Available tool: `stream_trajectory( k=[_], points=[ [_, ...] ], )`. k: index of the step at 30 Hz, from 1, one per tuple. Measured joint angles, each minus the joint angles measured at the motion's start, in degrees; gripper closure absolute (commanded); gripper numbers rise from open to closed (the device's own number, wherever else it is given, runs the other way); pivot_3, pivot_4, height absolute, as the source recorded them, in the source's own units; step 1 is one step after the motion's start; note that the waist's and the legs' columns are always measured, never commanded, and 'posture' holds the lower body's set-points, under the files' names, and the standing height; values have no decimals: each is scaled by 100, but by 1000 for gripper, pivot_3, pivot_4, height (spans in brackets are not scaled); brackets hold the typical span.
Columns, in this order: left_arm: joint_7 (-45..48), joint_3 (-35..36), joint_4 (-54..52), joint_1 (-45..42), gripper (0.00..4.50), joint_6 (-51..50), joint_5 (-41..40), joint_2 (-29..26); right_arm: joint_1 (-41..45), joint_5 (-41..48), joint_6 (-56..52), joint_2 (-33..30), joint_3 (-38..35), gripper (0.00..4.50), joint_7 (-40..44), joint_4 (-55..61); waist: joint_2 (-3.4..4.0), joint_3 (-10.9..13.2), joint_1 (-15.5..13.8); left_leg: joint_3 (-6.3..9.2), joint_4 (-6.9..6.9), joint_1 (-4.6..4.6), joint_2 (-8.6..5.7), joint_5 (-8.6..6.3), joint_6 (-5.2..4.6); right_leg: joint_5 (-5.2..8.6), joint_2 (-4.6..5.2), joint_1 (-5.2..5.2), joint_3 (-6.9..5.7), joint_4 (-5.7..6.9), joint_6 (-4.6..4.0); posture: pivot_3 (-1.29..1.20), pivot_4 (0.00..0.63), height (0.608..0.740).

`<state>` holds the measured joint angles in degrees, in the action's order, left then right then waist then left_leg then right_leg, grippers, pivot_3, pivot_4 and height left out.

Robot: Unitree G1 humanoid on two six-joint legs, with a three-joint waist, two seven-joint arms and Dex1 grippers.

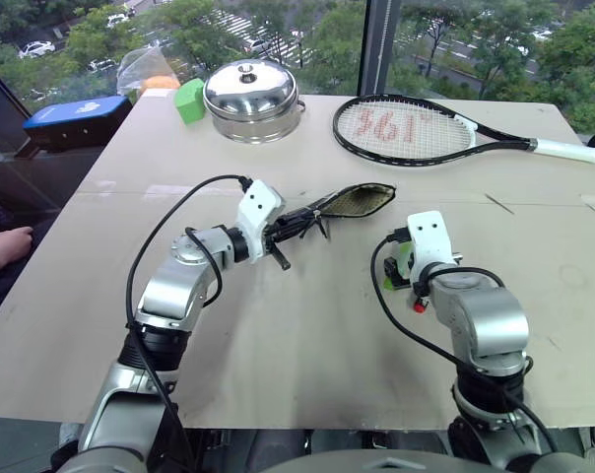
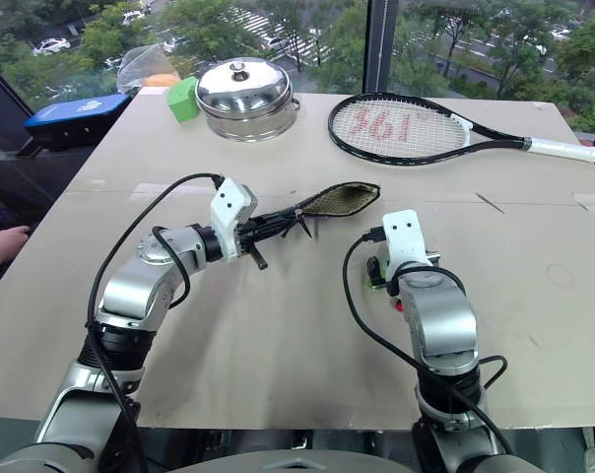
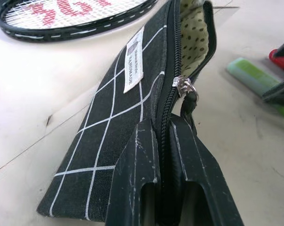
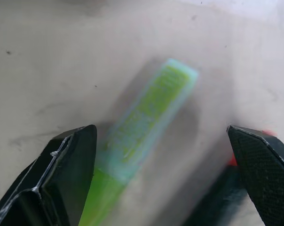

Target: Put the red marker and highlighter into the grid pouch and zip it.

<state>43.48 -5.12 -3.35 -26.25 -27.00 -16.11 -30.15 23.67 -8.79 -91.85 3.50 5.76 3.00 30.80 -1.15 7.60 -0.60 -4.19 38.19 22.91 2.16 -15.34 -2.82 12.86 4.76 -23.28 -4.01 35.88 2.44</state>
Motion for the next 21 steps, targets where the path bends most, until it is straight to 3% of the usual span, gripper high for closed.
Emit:
stream_trajectory(
  k=[6, 7, 11, 16, 21],
  points=[
    [3, 4, -54, 29, 4500, -33, -1, 10, -35, 242, 28, 121, -338, 3516, 69, 14, 1, 0, -3, 0, 0, 0, -1, -1, -1, 0, 3, 1, 1, -1, 0, 0, 150, 740],
    [4, 4, -56, 36, 4500, -33, -1, 16, -33, 281, 26, 72, -339, 3702, 101, 20, 2, 1, -2, 0, 0, 0, -1, -1, -1, 0, 3, 1, 1, -1, 0, 0, 150, 740],
    [14, 2, -67, 80, 4500, -39, -5, 49, -13, 575, -29, -737, -114, 3715, 359, 179, 12, 9, -21, 2, 2, 5, -5, -2, -3, 1, 10, 1, -1, -3, -1, 0, 150, 740],
    [157, -27, -65, 107, 4500, 0, -2, 53, 869, 1876, -28, -3121, 8, 3716, 1819, 1122, 29, 24, 65, 0, -3, -1, -2, -21, -35, 1, 3, 0, 4, -8, 0, 0, 150, 740],
    [316, -222, -66, 65, 4500, 148, 18, 131, 1871, 2779, -29, -3996, 578, 3716, 2561, 995, 26, 22, 139, 10, -17, -6, 5, -21, -36, 1, -11, -2, -2, -6, -1, 0, 150, 740]
  ],
)
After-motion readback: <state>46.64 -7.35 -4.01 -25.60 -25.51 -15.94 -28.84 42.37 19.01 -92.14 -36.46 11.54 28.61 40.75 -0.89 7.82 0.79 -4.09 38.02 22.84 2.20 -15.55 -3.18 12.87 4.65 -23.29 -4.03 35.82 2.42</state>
